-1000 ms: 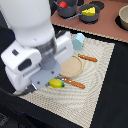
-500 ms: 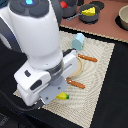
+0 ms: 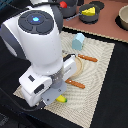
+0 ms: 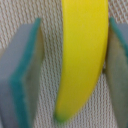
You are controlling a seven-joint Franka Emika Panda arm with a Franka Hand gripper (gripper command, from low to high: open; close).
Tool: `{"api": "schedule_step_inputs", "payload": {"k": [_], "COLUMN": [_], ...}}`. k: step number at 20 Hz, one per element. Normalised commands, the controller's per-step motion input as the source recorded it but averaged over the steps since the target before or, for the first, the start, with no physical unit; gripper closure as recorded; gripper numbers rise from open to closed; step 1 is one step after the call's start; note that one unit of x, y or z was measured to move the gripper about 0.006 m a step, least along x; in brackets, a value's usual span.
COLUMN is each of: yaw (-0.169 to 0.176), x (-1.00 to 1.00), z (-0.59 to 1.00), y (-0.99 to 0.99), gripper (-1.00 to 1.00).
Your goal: Interact with the objects in diverse but meaningful ways.
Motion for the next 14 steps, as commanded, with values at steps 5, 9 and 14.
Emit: {"api": "schedule_step_inputs", "payload": {"k": [5, 9, 14], "yaw": [0.0, 0.001, 0.008], "x": [0.38, 0.37, 0.29], "z": [1.0, 1.0, 0.82], "y": [0.0, 0.1, 0.25], "gripper": [-1.0, -1.0, -1.0]}}
